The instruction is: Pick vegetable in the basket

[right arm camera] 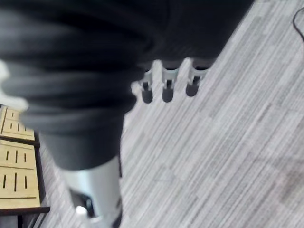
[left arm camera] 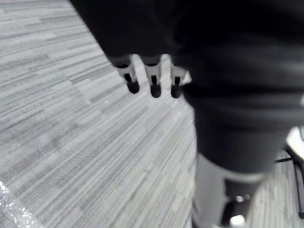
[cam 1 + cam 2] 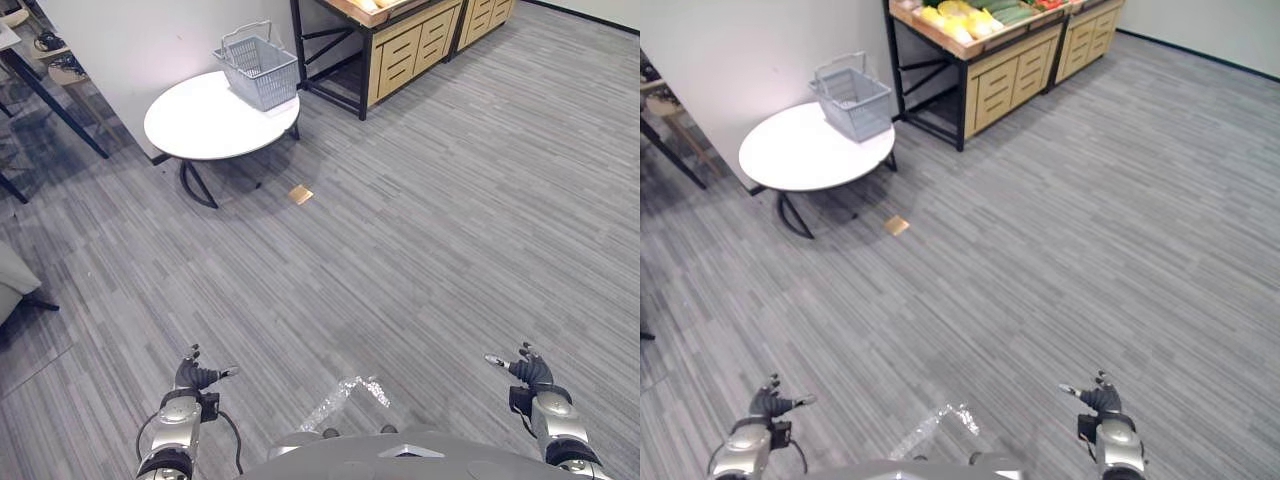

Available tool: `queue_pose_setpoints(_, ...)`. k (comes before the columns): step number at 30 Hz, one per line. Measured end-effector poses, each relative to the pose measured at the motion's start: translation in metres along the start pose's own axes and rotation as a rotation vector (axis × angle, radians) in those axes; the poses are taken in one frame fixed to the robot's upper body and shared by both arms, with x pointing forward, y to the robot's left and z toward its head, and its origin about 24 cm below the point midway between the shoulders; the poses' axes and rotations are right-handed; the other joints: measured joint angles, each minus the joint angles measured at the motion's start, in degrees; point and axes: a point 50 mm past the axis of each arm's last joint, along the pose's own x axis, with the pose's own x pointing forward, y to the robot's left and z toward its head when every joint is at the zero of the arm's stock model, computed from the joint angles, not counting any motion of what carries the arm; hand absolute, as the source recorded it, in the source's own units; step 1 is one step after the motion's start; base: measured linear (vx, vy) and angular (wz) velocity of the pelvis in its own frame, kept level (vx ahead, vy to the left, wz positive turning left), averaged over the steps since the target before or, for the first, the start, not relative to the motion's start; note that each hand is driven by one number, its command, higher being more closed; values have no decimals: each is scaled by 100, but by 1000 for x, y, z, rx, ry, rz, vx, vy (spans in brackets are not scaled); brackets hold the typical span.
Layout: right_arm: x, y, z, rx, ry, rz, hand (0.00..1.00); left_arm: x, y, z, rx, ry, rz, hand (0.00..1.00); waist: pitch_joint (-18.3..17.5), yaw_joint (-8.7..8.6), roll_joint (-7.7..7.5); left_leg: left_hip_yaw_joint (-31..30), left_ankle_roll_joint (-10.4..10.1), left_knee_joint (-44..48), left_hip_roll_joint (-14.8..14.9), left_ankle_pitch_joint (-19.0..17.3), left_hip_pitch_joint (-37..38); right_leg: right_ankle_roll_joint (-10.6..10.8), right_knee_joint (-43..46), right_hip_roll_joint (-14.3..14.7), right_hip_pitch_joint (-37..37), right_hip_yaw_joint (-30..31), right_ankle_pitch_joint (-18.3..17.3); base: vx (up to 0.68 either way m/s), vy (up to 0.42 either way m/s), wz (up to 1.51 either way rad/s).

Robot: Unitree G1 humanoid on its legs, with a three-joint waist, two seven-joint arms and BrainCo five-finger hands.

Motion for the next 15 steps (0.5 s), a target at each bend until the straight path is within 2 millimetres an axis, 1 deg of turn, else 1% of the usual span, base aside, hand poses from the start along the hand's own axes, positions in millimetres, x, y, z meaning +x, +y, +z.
queue_pose_setpoints(4, -3, 2, -8, -23, 20, 14, 0, -2, 2, -6, -5, 18, 5, 0, -1, -2, -1, 14, 24, 59, -14, -30, -2, -32, 74, -12, -48, -2, -77, -76, -35, -2)
queue_pose_setpoints(6, -3, 2, -9, -24, 22, 13, 0, -2, 1, -7, -12, 21, 9, 0, -2, -4, 1, 17, 34, 62, -15, -23, -4, -37, 76, -13, -51, -6, -84, -97, -42, 0)
queue_pose_setpoints(10, -5, 1, -14, -27, 35, 9, 0, -4, -4, -10, -21, 29, 5, 0, -20, -15, 0, -24, 62, 29, -14, 33, -29, -37, 73, -15, -80, -78, -83, -63, -35, 7)
queue_pose_setpoints(12, -6, 0, -18, -29, 46, 7, 0, -5, -9, -12, -30, 35, -5, 0, -104, -18, -6, -91, 67, -51, -22, 106, -96, -29, 43, -21, -135, -142, -61, -15, -31, 15)
queue_pose_setpoints(15, -6, 0, -17, -28, 44, 7, 0, -5, -11, -13, -35, 38, -9, 0, -147, -42, -45, -164, 58, -153, -28, 168, -94, -35, -13, -24, -129, -214, -47, 29, -27, 14)
